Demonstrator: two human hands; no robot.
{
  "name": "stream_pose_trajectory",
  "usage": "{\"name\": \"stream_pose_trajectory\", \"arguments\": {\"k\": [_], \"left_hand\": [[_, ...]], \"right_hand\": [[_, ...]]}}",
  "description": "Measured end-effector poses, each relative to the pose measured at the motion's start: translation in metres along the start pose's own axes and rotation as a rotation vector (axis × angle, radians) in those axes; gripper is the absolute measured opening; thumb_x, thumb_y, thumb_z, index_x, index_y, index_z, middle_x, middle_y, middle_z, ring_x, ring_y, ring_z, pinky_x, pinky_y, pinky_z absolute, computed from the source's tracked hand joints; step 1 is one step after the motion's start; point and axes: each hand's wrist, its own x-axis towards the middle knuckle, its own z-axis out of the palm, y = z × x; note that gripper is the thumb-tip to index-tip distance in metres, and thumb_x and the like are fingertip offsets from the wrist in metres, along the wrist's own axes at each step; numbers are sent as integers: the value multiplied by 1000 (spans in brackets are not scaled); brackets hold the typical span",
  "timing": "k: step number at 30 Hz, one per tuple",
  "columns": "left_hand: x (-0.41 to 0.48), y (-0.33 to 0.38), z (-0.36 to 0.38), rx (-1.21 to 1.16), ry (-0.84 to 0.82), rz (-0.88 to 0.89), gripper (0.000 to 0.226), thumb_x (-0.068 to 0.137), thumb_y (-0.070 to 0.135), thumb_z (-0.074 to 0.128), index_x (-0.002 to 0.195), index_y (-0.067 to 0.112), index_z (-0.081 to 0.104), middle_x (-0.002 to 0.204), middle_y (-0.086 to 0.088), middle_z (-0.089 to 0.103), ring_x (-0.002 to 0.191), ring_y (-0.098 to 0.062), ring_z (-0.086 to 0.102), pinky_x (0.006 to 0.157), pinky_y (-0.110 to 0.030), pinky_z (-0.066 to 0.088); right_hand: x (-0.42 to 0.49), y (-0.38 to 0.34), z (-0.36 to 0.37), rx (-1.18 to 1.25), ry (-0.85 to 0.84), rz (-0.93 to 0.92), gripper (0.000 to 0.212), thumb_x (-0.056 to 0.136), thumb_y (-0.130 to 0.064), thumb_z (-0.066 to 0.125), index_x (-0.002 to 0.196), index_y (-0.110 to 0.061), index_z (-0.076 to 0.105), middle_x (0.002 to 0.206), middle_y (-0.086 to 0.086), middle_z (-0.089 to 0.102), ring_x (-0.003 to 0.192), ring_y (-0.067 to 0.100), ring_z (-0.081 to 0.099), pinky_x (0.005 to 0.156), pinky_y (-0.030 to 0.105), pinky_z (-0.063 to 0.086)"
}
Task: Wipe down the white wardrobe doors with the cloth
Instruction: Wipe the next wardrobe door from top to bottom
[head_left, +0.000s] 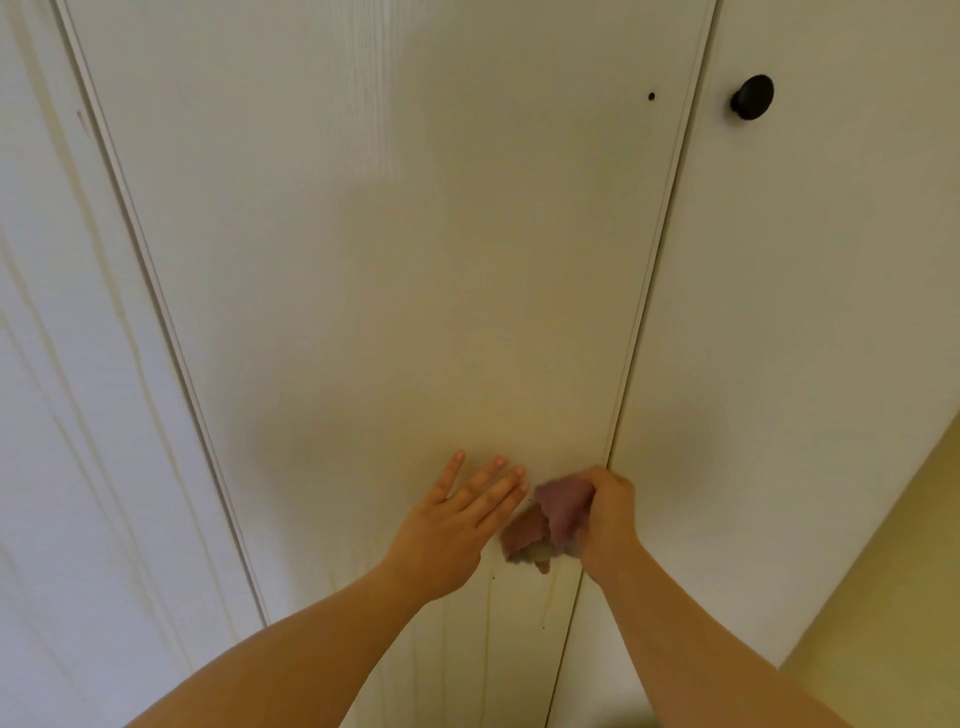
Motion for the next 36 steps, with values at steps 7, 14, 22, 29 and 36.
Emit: {"name": "stream_pose_trajectory", "arguments": {"k": [7, 14, 22, 29, 36], "left_hand": [[-32, -30, -5, 53, -42, -60, 78, 80, 18, 25, 150, 7, -7, 157, -7, 9, 143, -26, 5, 117, -52, -6], [-104, -75, -23, 125, -66, -232, 78, 80, 16, 30, 151, 9, 0, 159, -10, -1, 146, -26, -5, 117, -52, 1], [-185, -128, -50, 172, -282, -380, 76, 81, 19, 26, 151, 9, -1, 156, -9, 14, 146, -28, -4, 116, -52, 4], [-186, -146, -55, -37, -172, -277, 65, 64, 16, 66, 125, 13, 44, 109, -7, 62, 100, -26, 53, 86, -36, 41], [-127, -96, -43, -398, -164, -245, 67, 52, 20, 84, 108, 19, 48, 87, -2, 61, 64, -14, 61, 57, -21, 51]], "right_hand": [[-33, 16, 60, -231, -148, -347, 18, 86, -3, 51, 79, -20, 47, 75, 10, 52, 71, 24, 52, 69, 37, 44], [-74, 56, 126, -258, -430, -296, 17, 80, -6, 59, 78, -17, 47, 76, 4, 54, 71, 17, 52, 72, 34, 43], [-112, 104, 197, -353, -648, -220, 21, 87, 0, 50, 87, -21, 52, 94, 10, 58, 88, 24, 58, 75, 32, 49], [-112, 100, 189, -335, -482, -294, 18, 88, 1, 51, 87, -17, 54, 90, 3, 59, 85, 18, 56, 68, 19, 46], [-88, 63, 124, -324, -167, -308, 18, 90, -3, 50, 87, -21, 47, 79, 3, 56, 83, 23, 55, 72, 34, 46]]}}
